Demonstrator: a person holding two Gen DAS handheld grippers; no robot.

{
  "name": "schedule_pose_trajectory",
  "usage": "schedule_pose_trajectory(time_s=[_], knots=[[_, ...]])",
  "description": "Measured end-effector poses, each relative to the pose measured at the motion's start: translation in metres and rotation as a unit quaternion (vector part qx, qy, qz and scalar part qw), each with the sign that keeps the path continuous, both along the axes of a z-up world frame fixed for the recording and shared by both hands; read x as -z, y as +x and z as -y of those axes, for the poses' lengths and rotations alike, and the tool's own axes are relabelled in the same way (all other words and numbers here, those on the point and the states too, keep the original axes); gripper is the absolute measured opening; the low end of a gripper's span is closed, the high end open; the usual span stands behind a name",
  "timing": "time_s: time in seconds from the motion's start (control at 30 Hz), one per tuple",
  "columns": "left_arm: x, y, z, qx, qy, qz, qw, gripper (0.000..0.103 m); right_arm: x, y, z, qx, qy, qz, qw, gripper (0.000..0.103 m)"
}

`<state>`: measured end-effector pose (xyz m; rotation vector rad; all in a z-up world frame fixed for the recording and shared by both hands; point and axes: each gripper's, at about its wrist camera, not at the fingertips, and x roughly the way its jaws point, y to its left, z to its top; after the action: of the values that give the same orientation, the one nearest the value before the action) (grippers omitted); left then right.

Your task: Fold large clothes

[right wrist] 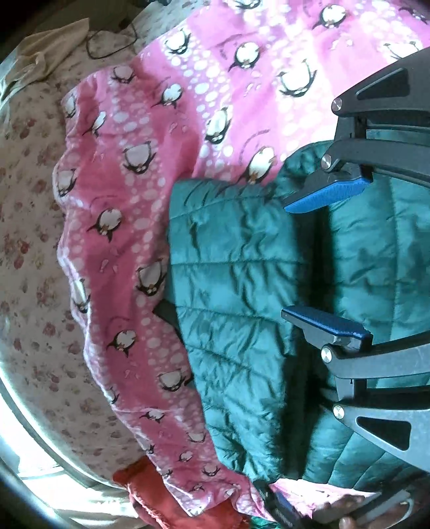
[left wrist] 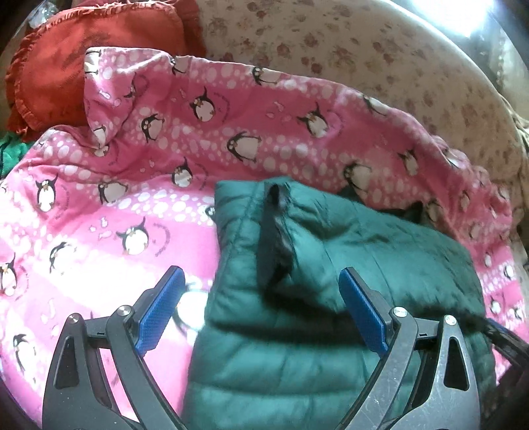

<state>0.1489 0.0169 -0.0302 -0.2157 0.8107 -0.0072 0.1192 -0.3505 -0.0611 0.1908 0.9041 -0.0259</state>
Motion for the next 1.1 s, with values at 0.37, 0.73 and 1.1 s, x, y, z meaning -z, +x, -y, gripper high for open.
schedule_pose_trajectory(time_s=[0.37, 0.73, 1.1], knots=[[-0.006, -0.079, 0.008, 0.036, 0.031, 0.008, 0.9988, 0.094, -0.003, -0.054, -0.009, -0.015, 0.003, -0.013, 1.000, 0.056], [-0.001, -0.125, 0.008, 0.048, 0.034, 0.002, 0.9983, 0.094, -0.010, -0.119, -0.022, -0.037, 0.004, 0.004, 0.999, 0.056], [0.010, -0.157, 0.012, 0.048, 0.048, -0.013, 0.9976, 0.094, 0.010, -0.159, -0.029, -0.031, -0.002, -0.003, 1.000, 0.056]])
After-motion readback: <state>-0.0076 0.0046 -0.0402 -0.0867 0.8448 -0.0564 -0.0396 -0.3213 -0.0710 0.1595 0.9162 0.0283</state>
